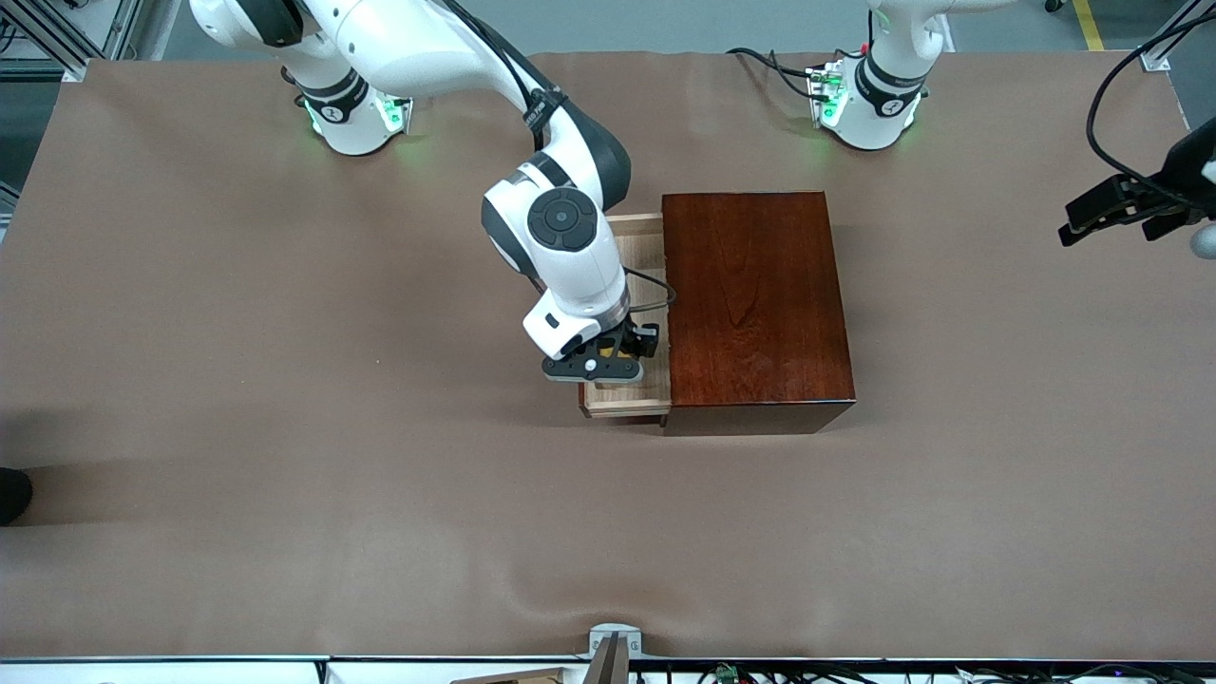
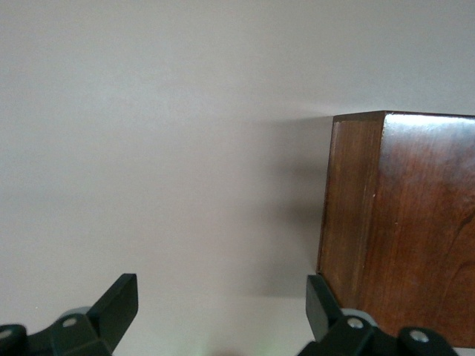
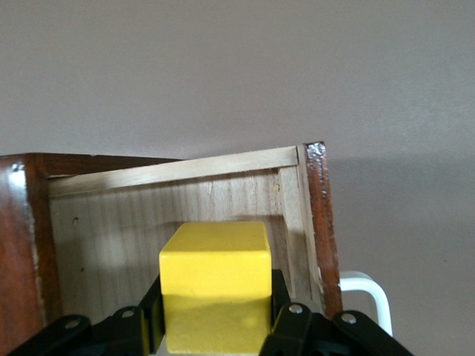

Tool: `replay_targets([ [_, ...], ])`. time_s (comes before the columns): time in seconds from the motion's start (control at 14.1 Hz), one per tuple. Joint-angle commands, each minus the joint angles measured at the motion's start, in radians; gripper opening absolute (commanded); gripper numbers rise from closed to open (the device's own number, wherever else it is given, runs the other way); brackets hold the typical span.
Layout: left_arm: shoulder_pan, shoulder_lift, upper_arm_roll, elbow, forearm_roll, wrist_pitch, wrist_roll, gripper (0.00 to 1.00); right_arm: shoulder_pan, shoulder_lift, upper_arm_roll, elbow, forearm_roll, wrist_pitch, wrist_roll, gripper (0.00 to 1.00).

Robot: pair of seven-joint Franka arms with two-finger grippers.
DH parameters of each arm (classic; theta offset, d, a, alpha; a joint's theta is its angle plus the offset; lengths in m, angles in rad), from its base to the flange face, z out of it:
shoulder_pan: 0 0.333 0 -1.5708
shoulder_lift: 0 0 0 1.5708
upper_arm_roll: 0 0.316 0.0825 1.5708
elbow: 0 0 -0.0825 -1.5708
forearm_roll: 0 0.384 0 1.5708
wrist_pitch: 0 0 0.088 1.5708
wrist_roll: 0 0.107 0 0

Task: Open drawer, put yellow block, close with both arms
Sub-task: 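Lower the cube into the drawer and open the right gripper, then withdraw the right gripper while the left gripper reaches the cabinet front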

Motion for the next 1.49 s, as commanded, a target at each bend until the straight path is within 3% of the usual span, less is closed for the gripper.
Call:
replay_targets([
  [0.0, 0.025, 0.000, -0.029, -0.005, 0.024, 0.005, 0.009, 1.00, 0.012, 0.026, -0.010, 0.030, -0.002, 0.006, 0.020, 0.15],
  [0.07, 0.023, 0.000, -0.030, -0.005, 0.022, 0.005, 0.010, 1.00, 0.012, 0.026, -0.010, 0.030, 0.001, 0.006, 0.020, 0.37],
  [0.14, 0.022, 0.004, -0.030, 0.000, 0.017, 0.007, 0.012, 1.00, 0.012, 0.026, -0.010, 0.030, 0.003, 0.006, 0.020, 0.88],
  [0.21, 0.025, 0.007, -0.030, 0.001, 0.014, 0.007, 0.013, 1.00, 0.014, 0.025, -0.010, 0.030, 0.003, 0.006, 0.021, 1.00],
  [0.5, 0.026, 0.021, -0.030, 0.023, 0.000, 0.020, 0.044, 1.00, 0.012, -0.016, -0.002, 0.035, 0.007, -0.027, 0.015, 1.00],
  [0.85, 0.023, 0.024, -0.032, 0.026, -0.007, 0.020, 0.075, 1.00, -0.029, -0.173, 0.000, 0.076, 0.032, -0.341, 0.006, 1.00],
  [0.99, 0.020, 0.033, -0.032, 0.024, -0.007, 0.017, 0.073, 1.00, -0.078, -0.261, -0.005, 0.075, 0.036, -0.443, -0.017, 1.00],
  [1.21, 0.016, 0.041, -0.032, 0.026, -0.007, 0.017, 0.075, 1.00, -0.208, -0.392, -0.022, 0.036, 0.021, -0.628, -0.216, 1.00],
  [1.42, -0.018, 0.085, -0.036, 0.058, -0.006, 0.017, 0.063, 1.00, -0.360, -0.507, -0.024, -0.055, -0.026, -0.664, -0.456, 1.00],
])
